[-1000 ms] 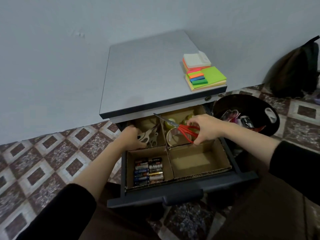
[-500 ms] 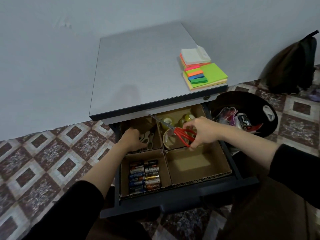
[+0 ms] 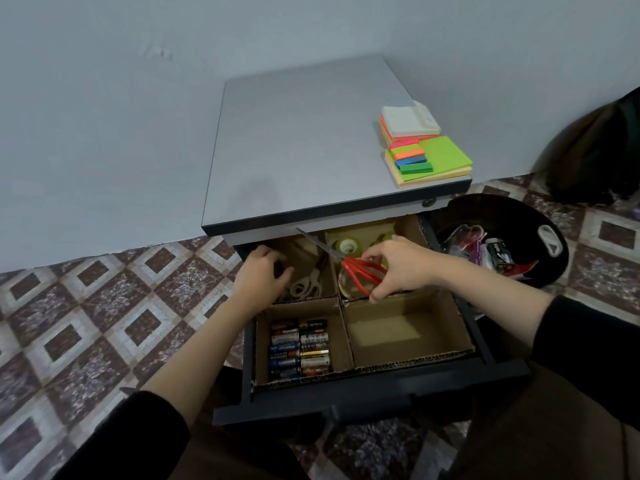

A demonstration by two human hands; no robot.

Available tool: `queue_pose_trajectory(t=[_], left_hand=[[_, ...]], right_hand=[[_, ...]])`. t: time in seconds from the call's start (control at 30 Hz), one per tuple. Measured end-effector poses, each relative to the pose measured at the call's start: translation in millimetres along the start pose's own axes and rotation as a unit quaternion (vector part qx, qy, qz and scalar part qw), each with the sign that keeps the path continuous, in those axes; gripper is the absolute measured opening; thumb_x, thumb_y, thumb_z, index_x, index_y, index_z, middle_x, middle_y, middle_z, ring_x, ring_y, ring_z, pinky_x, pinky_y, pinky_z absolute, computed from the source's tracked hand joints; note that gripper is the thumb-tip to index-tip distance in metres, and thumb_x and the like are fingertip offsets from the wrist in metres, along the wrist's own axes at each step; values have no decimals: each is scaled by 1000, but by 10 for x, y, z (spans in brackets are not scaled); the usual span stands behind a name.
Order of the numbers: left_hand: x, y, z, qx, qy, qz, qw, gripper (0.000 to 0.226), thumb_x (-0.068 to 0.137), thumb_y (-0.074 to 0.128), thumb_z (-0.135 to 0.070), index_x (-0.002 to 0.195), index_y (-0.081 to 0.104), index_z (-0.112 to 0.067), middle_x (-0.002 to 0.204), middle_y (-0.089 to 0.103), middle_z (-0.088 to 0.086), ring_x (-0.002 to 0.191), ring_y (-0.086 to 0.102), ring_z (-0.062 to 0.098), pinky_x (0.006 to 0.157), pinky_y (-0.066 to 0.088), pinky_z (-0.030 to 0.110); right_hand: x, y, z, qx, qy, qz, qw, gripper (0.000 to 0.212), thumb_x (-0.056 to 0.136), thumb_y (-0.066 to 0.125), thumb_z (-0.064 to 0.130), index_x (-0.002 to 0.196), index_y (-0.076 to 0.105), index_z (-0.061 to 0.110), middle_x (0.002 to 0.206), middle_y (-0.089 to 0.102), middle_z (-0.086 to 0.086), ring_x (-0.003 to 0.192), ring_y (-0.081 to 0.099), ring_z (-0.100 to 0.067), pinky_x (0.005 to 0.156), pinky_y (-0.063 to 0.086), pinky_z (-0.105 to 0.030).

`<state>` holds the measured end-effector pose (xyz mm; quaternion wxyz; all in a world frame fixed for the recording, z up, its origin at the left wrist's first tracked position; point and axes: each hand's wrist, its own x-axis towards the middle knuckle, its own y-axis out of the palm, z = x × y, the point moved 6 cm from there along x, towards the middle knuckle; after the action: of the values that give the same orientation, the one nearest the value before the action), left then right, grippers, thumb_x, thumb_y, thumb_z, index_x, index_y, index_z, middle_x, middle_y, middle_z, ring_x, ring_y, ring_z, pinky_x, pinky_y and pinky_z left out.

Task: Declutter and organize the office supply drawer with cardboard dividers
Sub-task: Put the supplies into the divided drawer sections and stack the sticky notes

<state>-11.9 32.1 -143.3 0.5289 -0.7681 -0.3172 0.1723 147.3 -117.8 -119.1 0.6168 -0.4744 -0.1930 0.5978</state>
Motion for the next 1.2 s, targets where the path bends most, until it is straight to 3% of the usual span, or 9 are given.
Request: queue_pose_trajectory(t=[0.1,0.17,0.37,0.5,0.6,0.73,0.9,1.2], left_hand=[[-199,-99,109,-18,-12,-63,998,38,91,57,-25,124,56,-6,128,47,11,119,44,23,96,37,28],[-344,-67,185,-8,-24,-64,998,44,92,54,-28,130,50,-7,136,42,11,127,38,24,102,33,31],[-612,174,286,-33,-44,-21,998,60,96,40,-39,147,24,-11,156,14,2,143,11,17,114,12,29],[-615,173,298,-49,-51,-26,997,60,97,34,-42,148,20,-13,156,14,0,144,9,15,114,8,26],[-624,150,297,-68,-46,-37,996,57,98,33,-40,146,24,-12,155,17,0,143,11,13,112,5,21],[-616,125,304,-72,-43,-47,995,55,98,33,-37,145,28,-10,154,21,1,142,14,13,110,5,18],[-622,111,299,-83,-38,-54,994,53,99,34,-36,144,29,-9,154,22,1,142,14,12,109,6,17],[-619,107,288,-86,-37,-55,994,52,99,35,-35,144,31,-9,153,25,2,142,17,13,111,10,20]], right_hand=[[10,36,63,-11,-1,7,1000,75,67,79,41,131,49,16,117,56,-2,109,43,-16,89,40,-27],[39,68,118,-22,1,15,1000,75,66,79,43,129,51,16,116,57,-2,109,47,-17,94,44,-31],[231,129,368,-59,5,5,998,58,63,77,51,103,64,12,91,66,-3,82,62,-16,78,56,-32],[394,163,564,-90,5,-8,996,54,65,75,53,98,67,11,86,68,-3,78,63,-17,73,56,-29],[531,181,647,-115,15,-18,993,47,70,72,51,91,66,10,73,58,1,69,56,-15,68,52,-26],[720,244,686,-121,24,-15,992,43,70,75,48,87,64,10,78,60,0,77,60,-17,73,54,-31],[853,315,694,-174,38,-50,983,52,67,72,59,91,61,14,83,58,1,80,57,-17,74,52,-32],[878,382,664,-153,38,-102,982,66,67,72,61,112,63,13,102,63,-2,95,59,-20,83,53,-38]])
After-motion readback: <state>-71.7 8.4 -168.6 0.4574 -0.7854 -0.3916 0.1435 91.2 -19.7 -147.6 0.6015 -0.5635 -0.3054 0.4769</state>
